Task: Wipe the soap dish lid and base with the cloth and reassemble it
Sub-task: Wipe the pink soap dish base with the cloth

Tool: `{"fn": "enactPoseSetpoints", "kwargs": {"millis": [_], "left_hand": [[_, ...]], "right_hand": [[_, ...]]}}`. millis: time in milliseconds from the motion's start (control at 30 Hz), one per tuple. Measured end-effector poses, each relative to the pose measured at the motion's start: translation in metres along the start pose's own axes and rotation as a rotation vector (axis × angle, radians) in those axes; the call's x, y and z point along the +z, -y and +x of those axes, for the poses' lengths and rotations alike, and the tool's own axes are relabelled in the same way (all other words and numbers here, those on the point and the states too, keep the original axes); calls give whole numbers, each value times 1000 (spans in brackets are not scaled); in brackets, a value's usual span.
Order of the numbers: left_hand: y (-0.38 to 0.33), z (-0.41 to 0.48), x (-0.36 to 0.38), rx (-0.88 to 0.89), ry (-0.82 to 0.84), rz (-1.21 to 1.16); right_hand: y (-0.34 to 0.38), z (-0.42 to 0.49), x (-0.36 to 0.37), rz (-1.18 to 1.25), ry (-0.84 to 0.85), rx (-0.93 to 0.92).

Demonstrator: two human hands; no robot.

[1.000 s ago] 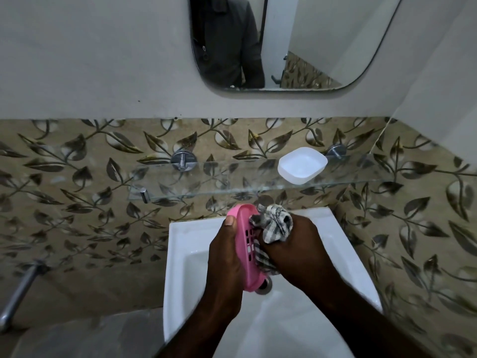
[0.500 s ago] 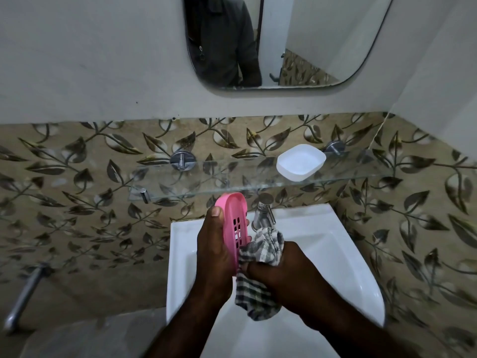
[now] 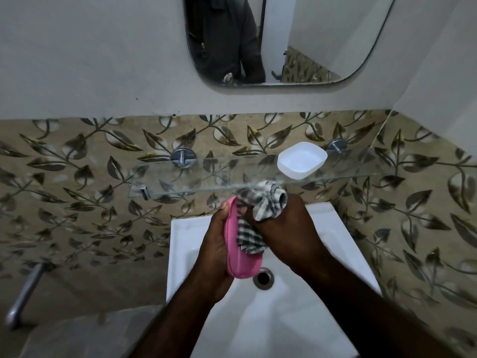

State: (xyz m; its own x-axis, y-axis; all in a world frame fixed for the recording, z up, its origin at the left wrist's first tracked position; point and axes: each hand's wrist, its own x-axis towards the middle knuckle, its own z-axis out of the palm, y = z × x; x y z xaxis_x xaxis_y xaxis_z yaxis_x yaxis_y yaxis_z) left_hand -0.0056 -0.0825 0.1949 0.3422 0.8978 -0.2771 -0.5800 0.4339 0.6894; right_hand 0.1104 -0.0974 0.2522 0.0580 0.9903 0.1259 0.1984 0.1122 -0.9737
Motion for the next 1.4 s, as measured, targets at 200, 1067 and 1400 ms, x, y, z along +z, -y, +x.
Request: {"fn": "enactPoseSetpoints", "kwargs": {"millis": [200,1067,1400], "left_hand": [[0,-4,-5,-50,-50,-103],[-1,7,-19,63,-212,-54],[3,-4,-10,-2,-8,-96]], "right_hand": [[-4,-2,4,-513,330,-324],[-34,-43,2,-810,350,-374],[-4,-4,16,190,-206,167]]}}
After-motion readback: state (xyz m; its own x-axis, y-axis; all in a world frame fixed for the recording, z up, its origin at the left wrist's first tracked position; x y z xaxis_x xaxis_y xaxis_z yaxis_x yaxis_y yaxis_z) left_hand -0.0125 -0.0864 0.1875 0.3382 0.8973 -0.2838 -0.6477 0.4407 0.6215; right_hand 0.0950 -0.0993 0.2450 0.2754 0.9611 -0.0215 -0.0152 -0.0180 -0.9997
